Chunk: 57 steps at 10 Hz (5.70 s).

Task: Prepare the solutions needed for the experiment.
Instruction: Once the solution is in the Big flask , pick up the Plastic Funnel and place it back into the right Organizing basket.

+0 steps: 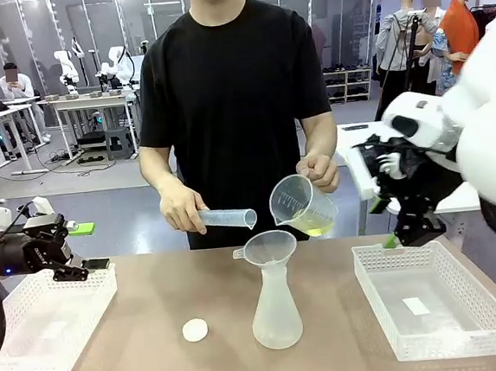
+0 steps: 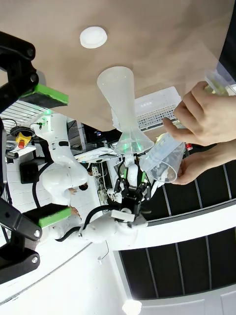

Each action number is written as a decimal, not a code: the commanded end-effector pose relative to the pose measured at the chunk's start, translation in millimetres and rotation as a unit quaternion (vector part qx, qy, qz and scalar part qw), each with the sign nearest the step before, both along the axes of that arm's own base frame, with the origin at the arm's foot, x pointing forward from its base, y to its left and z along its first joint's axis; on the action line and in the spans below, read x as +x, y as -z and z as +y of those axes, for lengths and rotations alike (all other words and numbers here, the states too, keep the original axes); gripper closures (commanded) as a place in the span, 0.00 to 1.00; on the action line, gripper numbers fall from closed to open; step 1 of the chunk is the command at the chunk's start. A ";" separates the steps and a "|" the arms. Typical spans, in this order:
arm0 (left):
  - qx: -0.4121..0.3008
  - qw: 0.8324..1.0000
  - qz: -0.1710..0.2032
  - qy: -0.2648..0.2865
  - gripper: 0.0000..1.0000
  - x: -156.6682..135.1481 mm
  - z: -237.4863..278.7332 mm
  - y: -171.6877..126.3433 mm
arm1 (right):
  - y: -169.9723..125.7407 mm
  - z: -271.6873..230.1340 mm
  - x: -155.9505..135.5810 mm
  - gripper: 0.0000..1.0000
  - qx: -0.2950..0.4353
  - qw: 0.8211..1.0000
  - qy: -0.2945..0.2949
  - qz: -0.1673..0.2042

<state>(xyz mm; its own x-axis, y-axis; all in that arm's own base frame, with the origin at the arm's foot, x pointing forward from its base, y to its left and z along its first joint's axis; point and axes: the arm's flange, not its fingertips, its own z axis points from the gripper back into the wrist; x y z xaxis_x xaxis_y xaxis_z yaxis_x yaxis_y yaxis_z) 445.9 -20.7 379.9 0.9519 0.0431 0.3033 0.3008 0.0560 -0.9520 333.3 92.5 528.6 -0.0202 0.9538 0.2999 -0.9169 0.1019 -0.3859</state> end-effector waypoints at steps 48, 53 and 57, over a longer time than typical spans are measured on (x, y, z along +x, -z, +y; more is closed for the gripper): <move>0.004 1.000 0.000 0.003 0.00 -0.9 -0.4 -1.7 | 164.5 -150.0 77.8 0.33 0.561 0.592 0.292 0.500; 0.004 1.000 0.000 0.003 0.00 -0.9 -0.4 -1.7 | 164.5 -150.0 77.8 0.33 0.561 0.592 0.292 0.500; 0.004 1.000 0.000 0.003 0.00 -0.9 -0.4 -1.7 | 158.4 -143.8 74.4 0.33 0.540 0.609 0.319 0.485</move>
<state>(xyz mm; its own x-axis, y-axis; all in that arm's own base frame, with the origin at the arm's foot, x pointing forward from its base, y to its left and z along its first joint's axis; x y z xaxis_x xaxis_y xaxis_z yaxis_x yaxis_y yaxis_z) 445.9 -20.8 380.0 0.9519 0.0428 0.3035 0.3010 0.0562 -0.9520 411.5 -57.3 363.6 0.9400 -0.1017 0.3255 -0.2991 0.2130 0.9301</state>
